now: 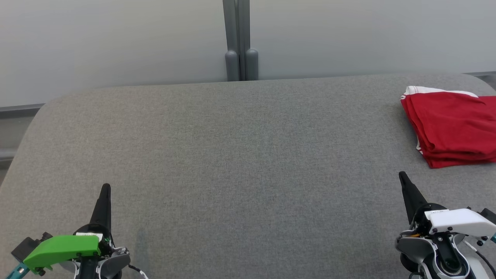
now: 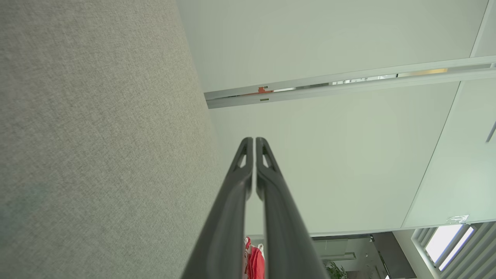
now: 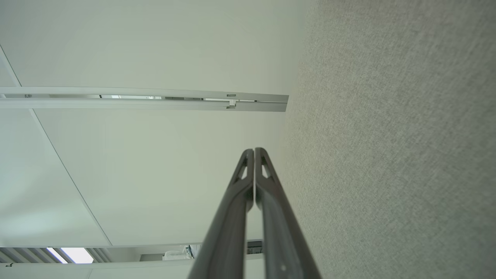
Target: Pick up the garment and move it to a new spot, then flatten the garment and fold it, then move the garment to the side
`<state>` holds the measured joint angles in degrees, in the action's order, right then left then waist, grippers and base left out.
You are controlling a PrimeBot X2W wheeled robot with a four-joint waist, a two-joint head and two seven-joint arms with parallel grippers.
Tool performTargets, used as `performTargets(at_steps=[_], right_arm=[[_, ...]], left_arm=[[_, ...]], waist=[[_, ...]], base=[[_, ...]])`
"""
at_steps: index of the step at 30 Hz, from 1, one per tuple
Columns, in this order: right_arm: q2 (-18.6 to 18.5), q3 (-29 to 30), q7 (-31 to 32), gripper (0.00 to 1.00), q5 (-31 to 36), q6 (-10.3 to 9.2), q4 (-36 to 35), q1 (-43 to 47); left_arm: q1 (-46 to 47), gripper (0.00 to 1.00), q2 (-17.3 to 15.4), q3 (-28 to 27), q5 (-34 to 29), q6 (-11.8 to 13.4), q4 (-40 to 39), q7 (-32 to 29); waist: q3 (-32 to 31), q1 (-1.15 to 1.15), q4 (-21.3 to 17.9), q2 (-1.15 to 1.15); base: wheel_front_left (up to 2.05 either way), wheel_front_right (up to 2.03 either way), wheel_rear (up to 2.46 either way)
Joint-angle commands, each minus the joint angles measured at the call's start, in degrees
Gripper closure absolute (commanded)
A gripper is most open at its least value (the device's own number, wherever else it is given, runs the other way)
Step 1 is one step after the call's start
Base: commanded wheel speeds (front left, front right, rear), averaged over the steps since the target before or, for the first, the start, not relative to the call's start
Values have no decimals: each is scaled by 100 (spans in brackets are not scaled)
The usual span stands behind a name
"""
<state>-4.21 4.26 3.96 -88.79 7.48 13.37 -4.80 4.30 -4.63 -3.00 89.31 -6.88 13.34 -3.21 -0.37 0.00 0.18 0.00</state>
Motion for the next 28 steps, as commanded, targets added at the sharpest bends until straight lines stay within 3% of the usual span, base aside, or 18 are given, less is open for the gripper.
performTargets(at_steps=[1,11,28], right_arm=[[7,26,45,100,-128,2,15,-76],[35,96,160,100,-515,2,71,-173],[55,124,187,100,-447,2,70,-155]], left_arm=[[142,100,-19,-35,125,-34,9,-36],[232,100,-4,-140,550,-83,69,-163],[225,100,33,-176,460,-80,67,-191]], waist=[[6,0,-2,0],[54,0,-17,0],[55,0,-18,0]], base=[[0,0,0],[0,0,0],[0,0,0]])
